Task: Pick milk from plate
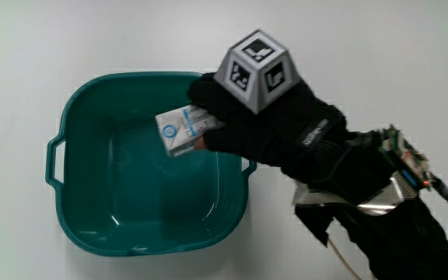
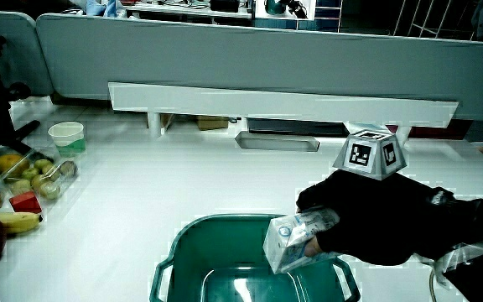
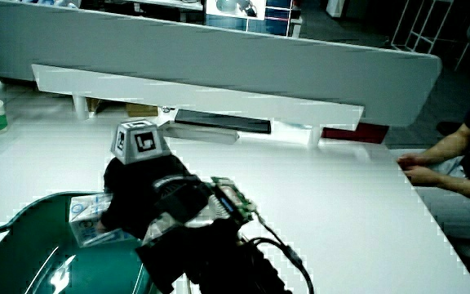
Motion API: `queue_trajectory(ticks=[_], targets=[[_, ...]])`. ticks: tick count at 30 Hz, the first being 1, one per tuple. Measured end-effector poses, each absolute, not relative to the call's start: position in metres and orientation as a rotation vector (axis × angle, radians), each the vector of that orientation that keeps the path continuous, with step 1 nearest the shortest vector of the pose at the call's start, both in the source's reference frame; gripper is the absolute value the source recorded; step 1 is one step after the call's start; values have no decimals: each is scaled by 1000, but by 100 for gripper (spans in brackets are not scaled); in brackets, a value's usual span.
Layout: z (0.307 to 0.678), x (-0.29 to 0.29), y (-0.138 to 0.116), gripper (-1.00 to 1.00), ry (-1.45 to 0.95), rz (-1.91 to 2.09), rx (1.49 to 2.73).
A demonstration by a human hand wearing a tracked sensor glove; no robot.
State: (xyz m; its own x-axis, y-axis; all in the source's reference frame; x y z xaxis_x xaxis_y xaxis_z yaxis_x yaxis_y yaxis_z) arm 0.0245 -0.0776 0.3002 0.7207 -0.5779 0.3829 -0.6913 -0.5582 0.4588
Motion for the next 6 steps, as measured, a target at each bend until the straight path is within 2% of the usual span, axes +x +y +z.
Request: queue_trajectory(ticks=[6], targets=[[291,46,-86,100,-898,200,2368]])
